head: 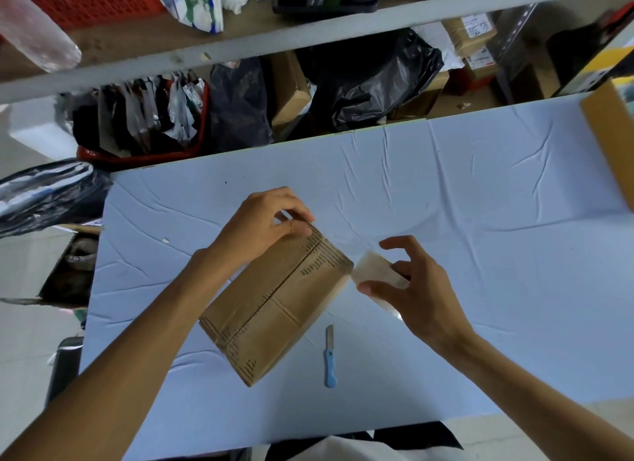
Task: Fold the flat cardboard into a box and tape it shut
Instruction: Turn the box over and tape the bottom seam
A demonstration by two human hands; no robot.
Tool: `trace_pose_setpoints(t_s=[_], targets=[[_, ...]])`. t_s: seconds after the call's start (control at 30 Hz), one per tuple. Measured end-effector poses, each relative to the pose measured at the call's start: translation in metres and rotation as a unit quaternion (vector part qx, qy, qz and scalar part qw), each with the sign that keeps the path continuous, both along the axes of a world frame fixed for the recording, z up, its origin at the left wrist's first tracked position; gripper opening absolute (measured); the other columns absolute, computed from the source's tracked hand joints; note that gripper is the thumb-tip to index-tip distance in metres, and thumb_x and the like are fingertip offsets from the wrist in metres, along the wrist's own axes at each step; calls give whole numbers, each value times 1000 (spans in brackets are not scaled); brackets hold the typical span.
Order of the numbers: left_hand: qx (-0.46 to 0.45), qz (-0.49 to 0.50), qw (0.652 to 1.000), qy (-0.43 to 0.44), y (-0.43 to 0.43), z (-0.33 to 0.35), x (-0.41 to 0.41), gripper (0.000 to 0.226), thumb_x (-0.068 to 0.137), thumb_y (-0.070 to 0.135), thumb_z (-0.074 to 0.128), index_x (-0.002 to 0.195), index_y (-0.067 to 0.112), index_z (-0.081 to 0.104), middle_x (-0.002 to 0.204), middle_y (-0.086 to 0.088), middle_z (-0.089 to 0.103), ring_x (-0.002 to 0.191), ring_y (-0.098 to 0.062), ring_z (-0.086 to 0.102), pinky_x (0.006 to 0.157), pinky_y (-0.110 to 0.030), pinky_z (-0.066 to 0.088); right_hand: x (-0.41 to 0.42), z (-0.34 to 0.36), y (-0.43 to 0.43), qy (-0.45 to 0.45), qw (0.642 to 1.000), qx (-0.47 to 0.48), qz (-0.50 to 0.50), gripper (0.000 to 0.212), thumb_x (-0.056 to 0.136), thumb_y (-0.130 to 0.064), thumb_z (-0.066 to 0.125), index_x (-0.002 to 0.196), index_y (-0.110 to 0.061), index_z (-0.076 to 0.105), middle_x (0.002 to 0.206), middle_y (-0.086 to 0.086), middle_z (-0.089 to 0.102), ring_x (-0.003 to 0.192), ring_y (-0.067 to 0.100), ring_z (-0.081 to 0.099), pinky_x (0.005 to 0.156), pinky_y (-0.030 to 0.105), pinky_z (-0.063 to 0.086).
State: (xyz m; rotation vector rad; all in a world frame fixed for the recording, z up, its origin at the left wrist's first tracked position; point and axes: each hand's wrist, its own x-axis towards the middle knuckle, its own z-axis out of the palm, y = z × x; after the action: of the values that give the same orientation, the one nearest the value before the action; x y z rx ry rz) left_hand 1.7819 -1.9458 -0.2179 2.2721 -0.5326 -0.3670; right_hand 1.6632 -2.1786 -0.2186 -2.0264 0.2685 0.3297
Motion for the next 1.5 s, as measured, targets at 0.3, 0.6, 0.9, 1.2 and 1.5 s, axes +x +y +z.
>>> trace_pose_setpoints(t_s=[0.3, 0.6, 0.9, 1.2, 1.5], targets=[[136, -80, 987, 37, -1, 15, -2, 61, 68, 52, 76, 119, 22, 61, 111, 13, 49, 101, -9, 53, 91, -32, 48, 0, 1, 5, 4, 1000, -5, -20, 59, 70, -31, 83, 117, -32, 48, 81, -16, 66, 69, 2, 63, 51, 10, 46], [226, -108, 968, 31, -4, 12, -31, 123, 35, 80, 74, 134, 28, 23, 128, 15, 19, 111, 2, 22, 88, -31, 44, 1, 2, 9, 10, 999, 8, -39, 57, 70, -29, 84, 115, -29, 49, 75, -14, 67, 64, -3, 61, 48, 8, 42], [155, -100, 981, 58, -2, 13, -4, 120, 35, 65, 86, 136, 31, 31, 129, 22, 21, 117, 0, 32, 98, -23, 38, 10, 3, 16, 6, 996, 47, -74, 58, 69, -30, 84, 115, -30, 47, 83, -10, 67, 71, 3, 63, 47, 7, 44], [48, -93, 990, 97, -1, 1, 35, 68, 77, 36, 76, 136, 31, 42, 133, 20, 35, 127, 4, 36, 111, -29, 33, 28, 4, 20, 9, 997, 42, -61, 44, 79, -28, 74, 114, -28, 47, 81, -4, 68, 60, 5, 62, 42, 10, 42], [46, -41, 997, 47, -6, -7, 33, 41, 89, 22, 65, 127, 32, 54, 126, 17, 42, 122, -1, 42, 104, -23, 33, 26, 3, 15, 4, 997, 56, -44, 36, 86, -21, 67, 116, -25, 48, 86, -4, 70, 65, 4, 64, 43, 11, 44]])
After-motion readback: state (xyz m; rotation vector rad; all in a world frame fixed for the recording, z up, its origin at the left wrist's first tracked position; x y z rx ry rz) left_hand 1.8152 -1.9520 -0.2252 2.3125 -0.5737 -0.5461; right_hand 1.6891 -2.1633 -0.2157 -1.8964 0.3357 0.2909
